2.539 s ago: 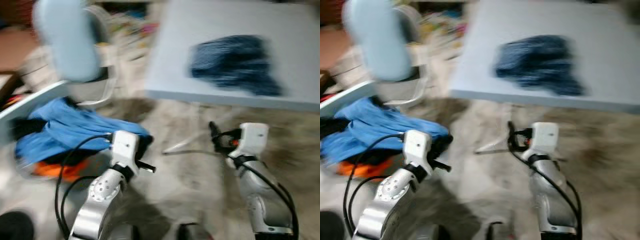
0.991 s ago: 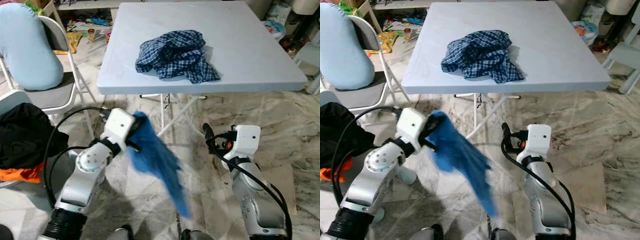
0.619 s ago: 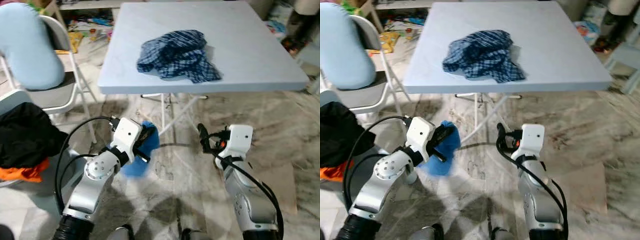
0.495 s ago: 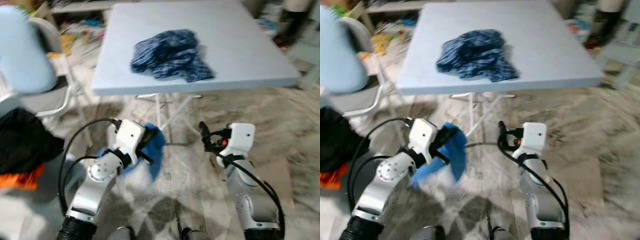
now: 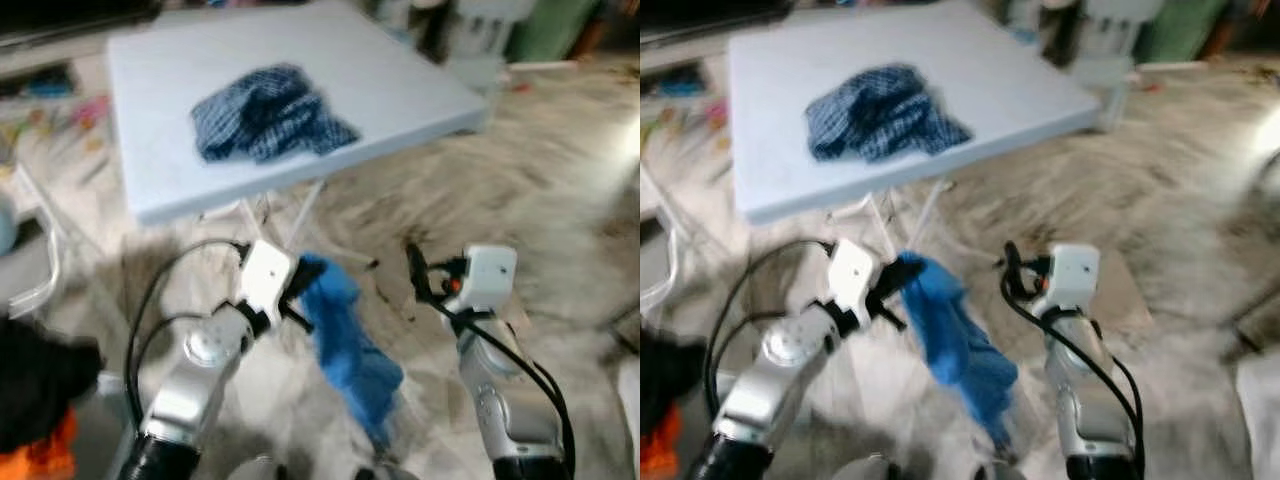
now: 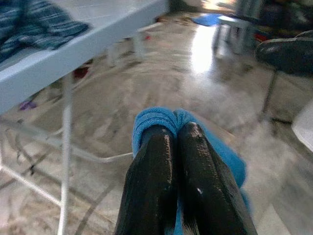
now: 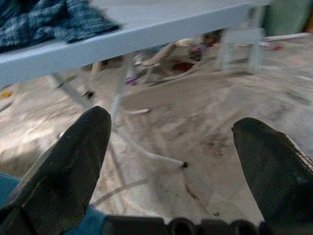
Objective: Hang hanger
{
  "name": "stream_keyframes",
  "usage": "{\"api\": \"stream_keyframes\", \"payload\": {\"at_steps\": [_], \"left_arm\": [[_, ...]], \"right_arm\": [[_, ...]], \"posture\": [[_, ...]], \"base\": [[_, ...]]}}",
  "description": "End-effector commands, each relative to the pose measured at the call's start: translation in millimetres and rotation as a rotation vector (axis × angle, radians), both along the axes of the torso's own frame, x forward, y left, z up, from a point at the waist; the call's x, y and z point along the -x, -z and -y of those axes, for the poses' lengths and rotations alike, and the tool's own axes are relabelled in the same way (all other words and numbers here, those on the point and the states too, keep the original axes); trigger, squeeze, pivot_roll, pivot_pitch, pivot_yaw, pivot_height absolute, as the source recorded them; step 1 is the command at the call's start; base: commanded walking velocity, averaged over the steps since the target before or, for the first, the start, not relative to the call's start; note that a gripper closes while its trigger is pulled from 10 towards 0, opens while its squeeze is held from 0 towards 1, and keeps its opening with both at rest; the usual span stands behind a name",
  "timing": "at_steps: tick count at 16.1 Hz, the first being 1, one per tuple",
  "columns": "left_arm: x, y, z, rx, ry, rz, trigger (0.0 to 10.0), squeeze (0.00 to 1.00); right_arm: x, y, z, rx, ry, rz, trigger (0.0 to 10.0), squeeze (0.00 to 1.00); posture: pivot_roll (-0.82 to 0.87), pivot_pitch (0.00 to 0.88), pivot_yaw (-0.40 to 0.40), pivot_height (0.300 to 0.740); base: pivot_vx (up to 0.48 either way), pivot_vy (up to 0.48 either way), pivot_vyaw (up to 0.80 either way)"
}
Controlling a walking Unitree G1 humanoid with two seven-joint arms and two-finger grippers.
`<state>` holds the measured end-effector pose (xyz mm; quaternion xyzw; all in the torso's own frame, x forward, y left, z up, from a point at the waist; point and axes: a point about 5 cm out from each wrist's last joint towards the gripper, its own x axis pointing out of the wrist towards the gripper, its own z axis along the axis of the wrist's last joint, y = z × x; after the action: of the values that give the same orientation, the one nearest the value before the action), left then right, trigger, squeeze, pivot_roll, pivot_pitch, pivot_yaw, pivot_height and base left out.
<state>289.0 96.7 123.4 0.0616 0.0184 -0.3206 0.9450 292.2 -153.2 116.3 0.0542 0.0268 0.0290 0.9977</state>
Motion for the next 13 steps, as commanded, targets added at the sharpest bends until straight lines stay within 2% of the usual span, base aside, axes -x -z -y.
{"api": "stream_keyframes", "payload": {"at_steps": [1, 4, 6, 10, 13], "left_arm": [[-1.2, -6.6, -3.7, 0.000, 0.000, 0.032, 10.0, 0.00], [-5.7, -12.1, -5.0, 0.094, -0.022, 0.010, 10.0, 0.00], [-3.9, -11.3, -4.0, 0.086, -0.017, 0.023, 10.0, 0.00], [1.3, -13.3, 1.1, 0.139, 0.016, 0.024, 10.0, 0.00], [-1.5, -15.7, -0.8, 0.142, 0.000, 0.053, 10.0, 0.00]], "right_arm": [[-0.7, -3.2, -5.0, -0.007, -0.010, 0.011, 10.0, 0.00], [-1.6, -4.5, -7.0, -0.009, -0.016, 0.016, 10.0, 0.00], [-2.4, -5.2, -6.6, -0.010, -0.013, 0.018, 10.0, 0.00], [-1.4, -6.1, -5.7, -0.015, 0.000, 0.024, 10.0, 0.00], [0.2, -7.3, -8.0, -0.024, -0.022, 0.034, 10.0, 0.00]], "posture": [[-0.05, 0.153, 0.014, 0.740], [-0.05, 0.154, 0.014, 0.740], [-0.05, 0.157, 0.012, 0.740], [-0.05, 0.163, 0.013, 0.740], [-0.05, 0.166, 0.012, 0.740]], "base": [[0.000, 0.480, -0.80], [0.000, 0.480, -0.80], [0.000, 0.480, -0.80], [0.000, 0.000, -0.72], [0.000, 0.000, 0.00]]}}
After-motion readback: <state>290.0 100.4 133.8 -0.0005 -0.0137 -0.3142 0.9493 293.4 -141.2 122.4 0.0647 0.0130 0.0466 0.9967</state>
